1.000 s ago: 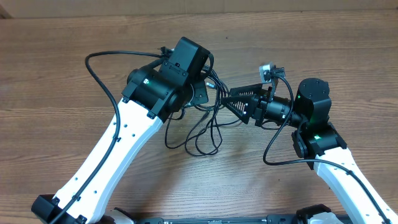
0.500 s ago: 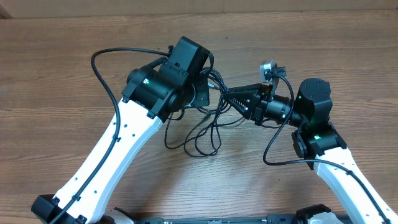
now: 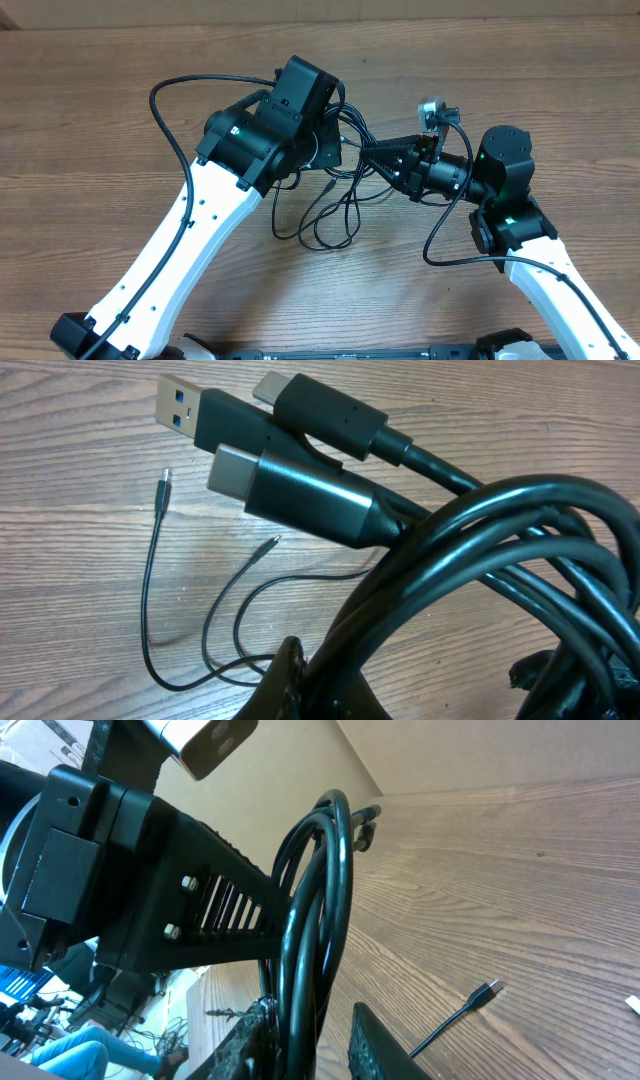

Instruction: Untangle cables

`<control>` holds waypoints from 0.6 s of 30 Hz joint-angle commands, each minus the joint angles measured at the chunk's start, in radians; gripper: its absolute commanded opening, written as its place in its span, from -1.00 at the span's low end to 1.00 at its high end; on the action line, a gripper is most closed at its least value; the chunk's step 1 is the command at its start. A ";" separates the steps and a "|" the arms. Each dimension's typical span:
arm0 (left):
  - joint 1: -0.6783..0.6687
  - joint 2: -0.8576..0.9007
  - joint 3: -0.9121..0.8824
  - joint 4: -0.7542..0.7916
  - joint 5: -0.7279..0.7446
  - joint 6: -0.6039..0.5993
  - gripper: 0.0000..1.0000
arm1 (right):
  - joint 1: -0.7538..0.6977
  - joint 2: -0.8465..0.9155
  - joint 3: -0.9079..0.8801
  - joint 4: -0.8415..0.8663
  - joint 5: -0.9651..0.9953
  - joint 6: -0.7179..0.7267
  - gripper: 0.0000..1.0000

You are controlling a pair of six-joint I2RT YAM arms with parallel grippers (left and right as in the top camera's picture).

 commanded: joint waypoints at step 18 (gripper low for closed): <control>-0.002 -0.005 0.019 -0.024 -0.015 -0.011 -0.91 | -0.002 -0.001 0.009 0.003 -0.006 -0.005 -0.92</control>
